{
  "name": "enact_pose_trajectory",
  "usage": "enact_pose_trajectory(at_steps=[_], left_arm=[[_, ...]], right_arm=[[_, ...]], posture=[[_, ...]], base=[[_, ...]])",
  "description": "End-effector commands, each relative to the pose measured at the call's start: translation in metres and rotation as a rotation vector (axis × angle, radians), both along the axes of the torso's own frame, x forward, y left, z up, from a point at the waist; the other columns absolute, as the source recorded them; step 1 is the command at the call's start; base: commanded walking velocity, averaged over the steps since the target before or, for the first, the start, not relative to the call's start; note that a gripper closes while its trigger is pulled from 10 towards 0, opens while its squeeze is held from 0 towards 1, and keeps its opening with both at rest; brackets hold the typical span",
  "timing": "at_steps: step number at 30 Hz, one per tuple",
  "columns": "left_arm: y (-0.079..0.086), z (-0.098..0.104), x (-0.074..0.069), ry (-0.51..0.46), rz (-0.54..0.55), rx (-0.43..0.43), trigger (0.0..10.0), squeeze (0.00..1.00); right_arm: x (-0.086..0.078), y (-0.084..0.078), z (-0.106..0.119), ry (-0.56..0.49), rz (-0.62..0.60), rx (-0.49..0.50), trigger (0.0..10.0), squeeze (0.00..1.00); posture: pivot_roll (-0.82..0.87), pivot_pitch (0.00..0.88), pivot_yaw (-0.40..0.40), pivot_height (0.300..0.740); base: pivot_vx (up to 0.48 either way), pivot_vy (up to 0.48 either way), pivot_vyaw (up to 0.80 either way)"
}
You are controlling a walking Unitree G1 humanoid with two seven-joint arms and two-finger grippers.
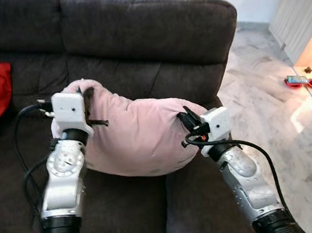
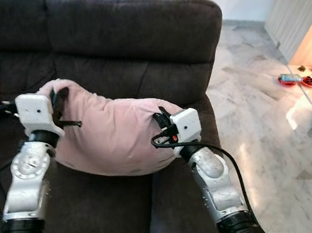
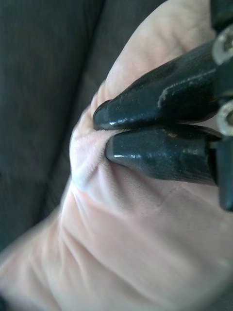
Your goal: Move the pillow to the sofa from floor
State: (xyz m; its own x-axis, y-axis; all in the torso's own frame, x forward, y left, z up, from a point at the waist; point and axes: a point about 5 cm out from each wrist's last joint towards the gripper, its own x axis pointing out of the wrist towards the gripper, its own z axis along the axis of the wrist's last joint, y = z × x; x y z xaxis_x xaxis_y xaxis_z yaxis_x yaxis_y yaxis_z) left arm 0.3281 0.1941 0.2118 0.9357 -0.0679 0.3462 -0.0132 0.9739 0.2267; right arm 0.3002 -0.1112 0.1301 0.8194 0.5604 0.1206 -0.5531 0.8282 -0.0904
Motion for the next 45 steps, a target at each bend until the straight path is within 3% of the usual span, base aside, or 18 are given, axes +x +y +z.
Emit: enact_pose_trajectory(at_steps=[1, 7, 12, 16, 18, 21, 24, 30, 31, 32, 33, 34, 35, 45], left_arm=[[0.003, 0.016, 0.002, -0.049, 0.008, 0.009, 10.0, 0.00], [0.031, 0.010, 0.006, 0.030, 0.142, 0.067, 10.0, 0.00], [0.039, 0.007, 0.010, 0.063, 0.220, 0.091, 10.0, 0.00], [0.041, 0.005, 0.012, 0.083, 0.244, 0.082, 10.0, 0.00], [0.036, 0.000, 0.017, 0.114, 0.222, 0.108, 10.0, 0.00], [0.032, -0.004, 0.020, 0.147, 0.206, 0.117, 10.0, 0.00], [0.016, -0.016, 0.027, 0.216, 0.105, 0.134, 10.0, 0.00], [-0.001, -0.018, 0.034, 0.217, 0.036, 0.122, 10.0, 0.00], [-0.002, -0.018, 0.035, 0.217, 0.033, 0.121, 10.0, 0.05], [-0.004, -0.018, 0.036, 0.217, 0.032, 0.127, 10.0, 0.18], [-0.004, -0.018, 0.036, 0.217, 0.033, 0.128, 10.0, 0.48], [-0.004, -0.018, 0.036, 0.217, 0.033, 0.128, 10.0, 0.48], [-0.006, -0.018, 0.037, 0.214, 0.028, 0.128, 10.0, 1.00], [-0.010, -0.005, 0.044, 0.144, 0.027, 0.092, 10.0, 1.00]], right_arm=[[-0.006, 0.008, 0.016, -0.045, 0.105, 0.009, 10.0, 0.00], [-0.030, 0.011, 0.010, 0.081, 0.384, -0.082, 10.0, 0.00], [-0.041, 0.016, 0.011, 0.123, 0.487, -0.086, 10.0, 0.00], [-0.043, 0.017, 0.013, 0.153, 0.501, -0.051, 10.0, 0.00], [-0.049, 0.023, 0.020, 0.189, 0.551, 0.014, 10.0, 0.00], [-0.053, 0.026, 0.024, 0.210, 0.576, 0.032, 10.0, 0.00], [-0.052, 0.027, 0.013, 0.259, 0.549, -0.007, 10.0, 0.00], [-0.050, 0.024, 0.002, 0.322, 0.504, -0.021, 10.0, 0.00], [-0.050, 0.024, 0.002, 0.323, 0.504, -0.020, 10.0, 0.00], [-0.051, 0.024, 0.001, 0.327, 0.505, -0.023, 10.0, 0.00], [-0.052, 0.024, 0.001, 0.331, 0.504, -0.025, 10.0, 0.00], [-0.052, 0.024, 0.001, 0.331, 0.504, -0.025, 10.0, 0.00], [-0.052, 0.023, -0.001, 0.340, 0.497, -0.026, 10.0, 0.00], [-0.050, 0.019, -0.014, 0.386, 0.445, -0.025, 10.0, 0.00]], posture=[[0.10, 0.000, -0.100, 0.740], [0.10, 0.000, -0.101, 0.740], [0.10, 0.000, -0.103, 0.740], [0.09, 0.000, -0.102, 0.740], [0.09, 0.000, -0.102, 0.740], [0.09, 0.000, -0.103, 0.740], [0.09, 0.000, -0.106, 0.740], [0.09, 0.000, -0.104, 0.740], [0.09, 0.000, -0.104, 0.740], [0.08, 0.000, -0.101, 0.740], [0.08, 0.000, -0.101, 0.740], [0.08, 0.000, -0.101, 0.740], [0.08, 0.000, -0.100, 0.740], [0.08, 0.000, -0.099, 0.740]], base=[[0.000, 0.000, 0.00], [0.000, 0.000, 0.00], [0.000, 0.000, 0.00], [0.000, 0.000, 0.00], [0.000, 0.000, 0.00], [0.000, 0.000, 0.00], [0.000, 0.000, 0.00], [0.000, 0.000, 0.00], [0.000, 0.000, 0.00], [0.000, 0.000, 0.00], [0.000, 0.000, 0.00], [0.000, 0.000, 0.00], [0.000, 0.000, 0.00], [0.000, 0.000, 0.00]])
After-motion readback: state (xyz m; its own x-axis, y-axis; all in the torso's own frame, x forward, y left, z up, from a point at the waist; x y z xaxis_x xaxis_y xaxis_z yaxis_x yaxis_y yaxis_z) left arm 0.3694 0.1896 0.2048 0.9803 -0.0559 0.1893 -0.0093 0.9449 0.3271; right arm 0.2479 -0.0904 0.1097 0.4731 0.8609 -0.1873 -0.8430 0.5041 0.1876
